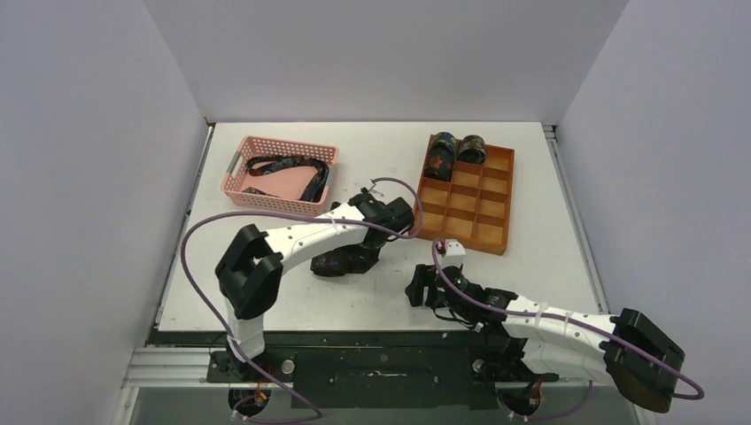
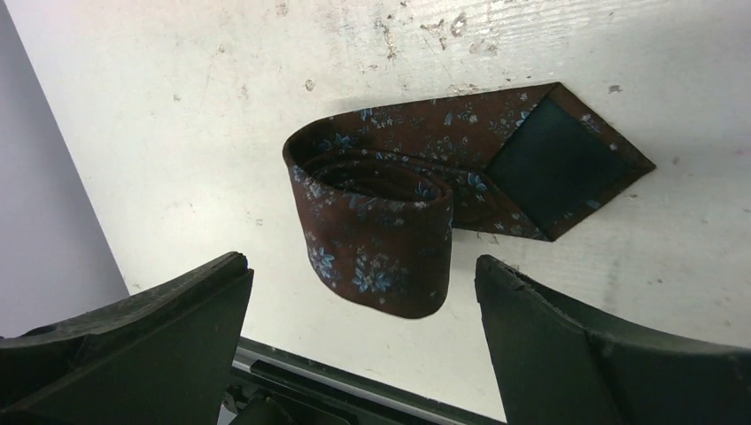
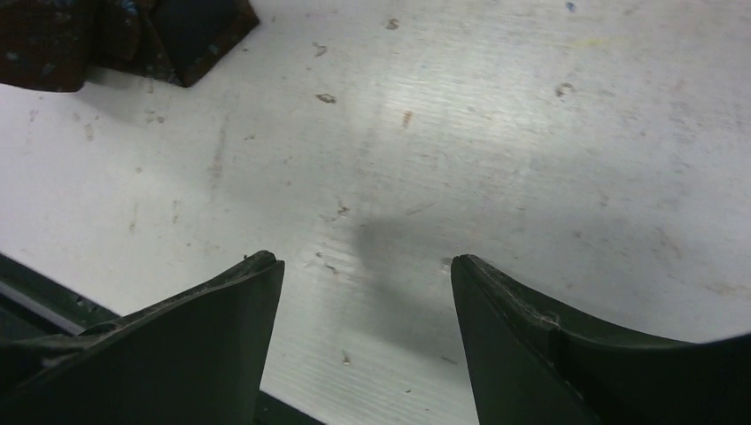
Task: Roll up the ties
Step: Roll the tie at the center of the board.
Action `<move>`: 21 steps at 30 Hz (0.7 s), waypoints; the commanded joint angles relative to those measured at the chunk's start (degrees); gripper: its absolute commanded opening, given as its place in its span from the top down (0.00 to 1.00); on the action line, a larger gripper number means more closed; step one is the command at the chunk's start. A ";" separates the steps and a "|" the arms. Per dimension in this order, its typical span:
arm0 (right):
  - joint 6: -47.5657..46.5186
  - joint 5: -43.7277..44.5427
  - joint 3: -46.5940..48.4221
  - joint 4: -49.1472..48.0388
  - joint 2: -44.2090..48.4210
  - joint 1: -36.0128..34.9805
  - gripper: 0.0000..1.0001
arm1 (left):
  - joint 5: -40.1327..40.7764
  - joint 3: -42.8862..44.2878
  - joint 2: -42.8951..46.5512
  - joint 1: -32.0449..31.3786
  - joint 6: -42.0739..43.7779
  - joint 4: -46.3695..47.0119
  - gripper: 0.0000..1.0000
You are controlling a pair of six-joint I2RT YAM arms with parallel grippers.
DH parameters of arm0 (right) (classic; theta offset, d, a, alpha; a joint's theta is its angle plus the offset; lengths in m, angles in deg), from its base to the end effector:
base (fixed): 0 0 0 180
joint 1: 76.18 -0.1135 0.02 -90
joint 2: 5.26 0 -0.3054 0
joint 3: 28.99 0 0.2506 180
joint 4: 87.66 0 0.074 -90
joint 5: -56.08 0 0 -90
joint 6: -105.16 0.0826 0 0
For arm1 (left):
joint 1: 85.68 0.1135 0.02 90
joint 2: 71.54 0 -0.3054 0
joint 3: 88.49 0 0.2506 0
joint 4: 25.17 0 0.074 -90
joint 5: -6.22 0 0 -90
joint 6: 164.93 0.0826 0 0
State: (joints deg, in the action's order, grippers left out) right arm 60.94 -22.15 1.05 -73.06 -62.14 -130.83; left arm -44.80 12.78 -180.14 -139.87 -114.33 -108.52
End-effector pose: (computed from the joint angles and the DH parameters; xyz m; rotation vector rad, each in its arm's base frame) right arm 0.1253 0.1475 0.1536 -0.0733 2.3689 0.6645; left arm 0.2553 -0.2650 0.2328 0.3376 2.5587 0.6365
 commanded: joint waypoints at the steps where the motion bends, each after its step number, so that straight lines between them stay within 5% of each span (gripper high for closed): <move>1: -3.94 -6.98 6.42 -3.57 -2.40 2.43 0.29 | -2.01 -1.69 10.64 1.57 0.60 3.46 0.04; 6: -4.84 -18.13 14.49 -8.23 -8.61 5.64 0.33 | -16.11 -25.10 36.73 11.37 -2.58 27.12 0.00; 10: -4.71 -21.63 24.31 -11.24 -18.38 3.72 0.39 | -36.17 -47.18 54.99 23.46 -7.77 49.80 0.15; 21: -4.83 -27.07 41.54 -13.89 -42.13 2.26 0.57 | -40.95 -65.92 70.10 30.51 -12.46 56.09 0.36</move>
State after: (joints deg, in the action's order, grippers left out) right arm 56.90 -46.41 38.74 -84.40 -99.91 -128.86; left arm -82.22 -50.54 -114.08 -110.06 -124.34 -60.31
